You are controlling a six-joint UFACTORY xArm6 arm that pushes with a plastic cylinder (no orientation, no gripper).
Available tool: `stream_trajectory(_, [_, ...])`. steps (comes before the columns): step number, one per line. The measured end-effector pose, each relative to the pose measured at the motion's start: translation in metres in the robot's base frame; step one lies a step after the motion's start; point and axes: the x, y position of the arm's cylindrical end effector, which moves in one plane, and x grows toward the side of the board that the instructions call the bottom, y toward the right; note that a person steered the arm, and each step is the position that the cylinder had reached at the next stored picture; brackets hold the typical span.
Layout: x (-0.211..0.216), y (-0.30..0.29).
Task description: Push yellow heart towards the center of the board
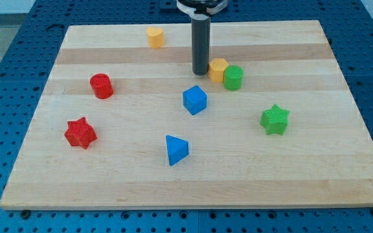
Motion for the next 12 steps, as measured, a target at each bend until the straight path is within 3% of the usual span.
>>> stream_trajectory(3, [-0.136,-0.021])
stream_trajectory(4, [-0.148,-0.057])
stream_trajectory(5, [-0.144,-0.127])
stream_trajectory(6, [-0.109,-0.130])
stream_trajectory(8, [-0.048,-0.076])
stream_trajectory(10, [-0.108,-0.090])
stream_trajectory(11, [-0.111,-0.058])
stream_trajectory(12, [-0.089,-0.033])
